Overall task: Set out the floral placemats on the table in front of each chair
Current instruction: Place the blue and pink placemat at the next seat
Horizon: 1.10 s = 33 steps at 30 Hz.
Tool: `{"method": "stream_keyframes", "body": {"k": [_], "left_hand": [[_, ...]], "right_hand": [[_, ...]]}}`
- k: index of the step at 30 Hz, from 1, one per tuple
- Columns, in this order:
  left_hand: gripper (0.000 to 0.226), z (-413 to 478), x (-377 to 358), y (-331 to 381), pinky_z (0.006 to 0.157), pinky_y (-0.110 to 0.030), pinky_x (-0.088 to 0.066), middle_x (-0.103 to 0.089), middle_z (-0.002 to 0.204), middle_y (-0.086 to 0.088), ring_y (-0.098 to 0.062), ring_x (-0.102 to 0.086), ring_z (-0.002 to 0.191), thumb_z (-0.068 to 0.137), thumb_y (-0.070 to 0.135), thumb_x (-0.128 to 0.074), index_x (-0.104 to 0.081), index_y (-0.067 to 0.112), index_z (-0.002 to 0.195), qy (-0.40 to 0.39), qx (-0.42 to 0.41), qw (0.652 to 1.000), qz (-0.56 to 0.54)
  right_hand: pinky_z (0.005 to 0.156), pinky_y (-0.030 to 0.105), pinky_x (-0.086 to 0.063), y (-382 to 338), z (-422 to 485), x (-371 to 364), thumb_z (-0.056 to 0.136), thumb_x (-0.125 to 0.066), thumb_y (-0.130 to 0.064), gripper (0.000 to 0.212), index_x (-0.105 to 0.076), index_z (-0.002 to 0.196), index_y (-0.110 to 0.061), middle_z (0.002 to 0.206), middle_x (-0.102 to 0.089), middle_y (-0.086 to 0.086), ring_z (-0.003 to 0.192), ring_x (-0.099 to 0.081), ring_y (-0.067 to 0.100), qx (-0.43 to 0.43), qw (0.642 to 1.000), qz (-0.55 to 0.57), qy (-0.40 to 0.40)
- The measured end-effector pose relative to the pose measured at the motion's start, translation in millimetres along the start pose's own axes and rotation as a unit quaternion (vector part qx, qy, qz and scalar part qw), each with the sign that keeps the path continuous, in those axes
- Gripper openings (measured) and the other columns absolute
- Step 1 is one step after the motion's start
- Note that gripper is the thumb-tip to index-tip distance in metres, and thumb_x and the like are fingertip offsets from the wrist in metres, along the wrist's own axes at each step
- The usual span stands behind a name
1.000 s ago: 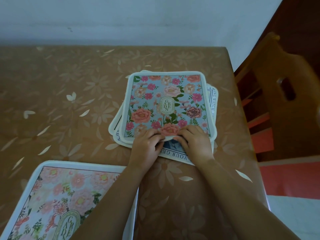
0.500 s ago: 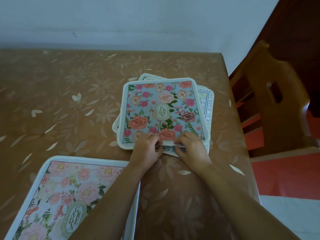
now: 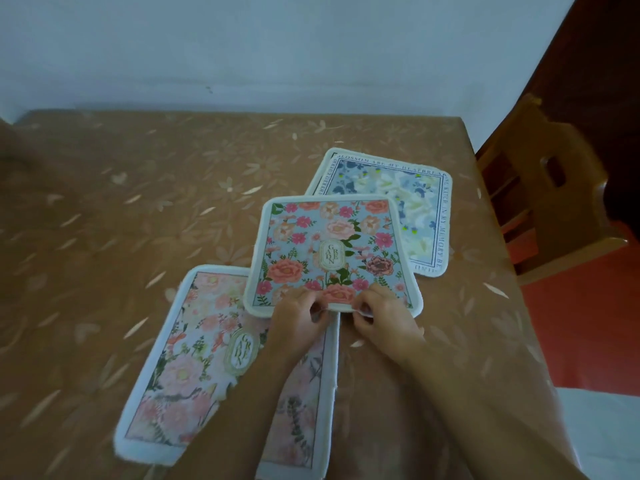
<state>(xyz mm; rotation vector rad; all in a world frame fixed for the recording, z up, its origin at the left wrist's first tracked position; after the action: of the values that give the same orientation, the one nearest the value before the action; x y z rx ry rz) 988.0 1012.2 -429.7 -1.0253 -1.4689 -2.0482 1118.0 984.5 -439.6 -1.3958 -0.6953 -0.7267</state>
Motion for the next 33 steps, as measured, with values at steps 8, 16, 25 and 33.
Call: {"method": "stream_keyframes", "body": {"k": [8, 16, 25, 33], "left_hand": [[0.008, -120, 65, -44, 0.064, -0.024, -0.035, -0.061, 0.08, -0.011, -0.022, -0.052, 0.074, 0.078, 0.011, -0.065, -0.062, 0.005, 0.081, -0.014, 0.031, 0.999, 0.004], [0.009, -181, 94, -95, 0.068, -0.023, -0.036, -0.054, 0.083, -0.002, -0.012, -0.045, 0.077, 0.078, 0.013, -0.064, -0.061, 0.009, 0.086, -0.036, 0.074, 0.997, -0.007], [0.005, -181, 85, -110, 0.068, -0.024, -0.037, -0.054, 0.08, -0.002, -0.014, -0.047, 0.077, 0.078, 0.008, -0.062, -0.058, 0.011, 0.081, -0.098, 0.077, 0.992, -0.017], [0.005, -163, 94, -123, 0.069, -0.027, -0.041, -0.06, 0.083, -0.011, -0.014, -0.047, 0.074, 0.077, 0.004, -0.064, -0.06, 0.006, 0.08, -0.104, 0.037, 0.994, 0.002]], "right_hand": [[0.08, 0.037, -0.043, -88, -83, -62, 0.081, -0.059, -0.006, 0.01, -0.06, 0.09, -0.001, 0.097, -0.057, 0.016, 0.091, -0.053, 0.029, 0.003, 0.998, 0.011, -0.07], [0.082, 0.037, -0.045, -138, -123, -108, 0.083, -0.06, -0.009, 0.009, -0.059, 0.091, -0.004, 0.1, -0.056, 0.014, 0.092, -0.052, 0.027, -0.001, 0.995, -0.003, -0.098], [0.072, 0.029, -0.041, -123, -120, -120, 0.081, -0.067, -0.019, 0.017, -0.058, 0.09, -0.006, 0.096, -0.055, 0.01, 0.083, -0.049, 0.019, -0.036, 0.989, -0.007, -0.147], [0.076, 0.03, -0.039, -137, -110, -138, 0.082, -0.064, -0.014, 0.014, -0.058, 0.092, -0.005, 0.099, -0.056, 0.011, 0.093, -0.051, 0.024, -0.027, 0.992, -0.01, -0.122]]}}
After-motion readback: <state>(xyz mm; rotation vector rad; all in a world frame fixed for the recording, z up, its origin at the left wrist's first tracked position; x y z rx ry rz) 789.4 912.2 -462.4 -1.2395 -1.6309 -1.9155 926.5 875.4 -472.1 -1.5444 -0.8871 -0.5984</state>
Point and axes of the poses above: each hand's wrist, its own z-axis towards the middle knuckle, its own x-axis out of the back of the hand, y = z × x, the point moved 10 cm from there along z, towards the middle knuckle
